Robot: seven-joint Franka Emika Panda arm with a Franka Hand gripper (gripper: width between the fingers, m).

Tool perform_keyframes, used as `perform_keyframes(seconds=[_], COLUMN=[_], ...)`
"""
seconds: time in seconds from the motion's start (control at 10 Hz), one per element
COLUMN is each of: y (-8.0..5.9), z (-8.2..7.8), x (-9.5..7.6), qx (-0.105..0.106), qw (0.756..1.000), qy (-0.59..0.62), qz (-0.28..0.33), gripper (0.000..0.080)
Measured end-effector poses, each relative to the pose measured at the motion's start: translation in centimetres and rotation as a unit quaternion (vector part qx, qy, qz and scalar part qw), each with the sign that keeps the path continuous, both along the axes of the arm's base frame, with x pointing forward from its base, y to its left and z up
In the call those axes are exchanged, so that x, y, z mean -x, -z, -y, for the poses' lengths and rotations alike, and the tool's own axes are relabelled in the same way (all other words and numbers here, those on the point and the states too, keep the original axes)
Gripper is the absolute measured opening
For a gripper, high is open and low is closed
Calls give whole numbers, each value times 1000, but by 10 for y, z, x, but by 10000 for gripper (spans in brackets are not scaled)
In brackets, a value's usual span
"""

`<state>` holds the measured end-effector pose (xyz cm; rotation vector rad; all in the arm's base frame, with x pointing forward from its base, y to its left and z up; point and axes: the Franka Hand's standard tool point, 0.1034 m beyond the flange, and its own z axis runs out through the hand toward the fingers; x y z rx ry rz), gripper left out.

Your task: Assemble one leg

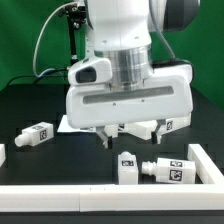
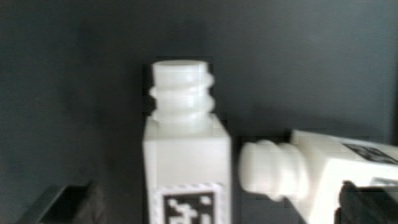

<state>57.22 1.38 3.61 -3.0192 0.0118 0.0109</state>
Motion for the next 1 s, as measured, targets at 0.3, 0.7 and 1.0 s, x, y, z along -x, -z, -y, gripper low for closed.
perform_keyframes(seconds=[0.3,0.7,1.0], y=[22,26,26], z=[1,5,5], x=[0,2,1], qx=[2,2,2], qw=[1000,1000,1000], qy=[1,-6,-6], qz=[1,3,3], gripper=[650,553,284])
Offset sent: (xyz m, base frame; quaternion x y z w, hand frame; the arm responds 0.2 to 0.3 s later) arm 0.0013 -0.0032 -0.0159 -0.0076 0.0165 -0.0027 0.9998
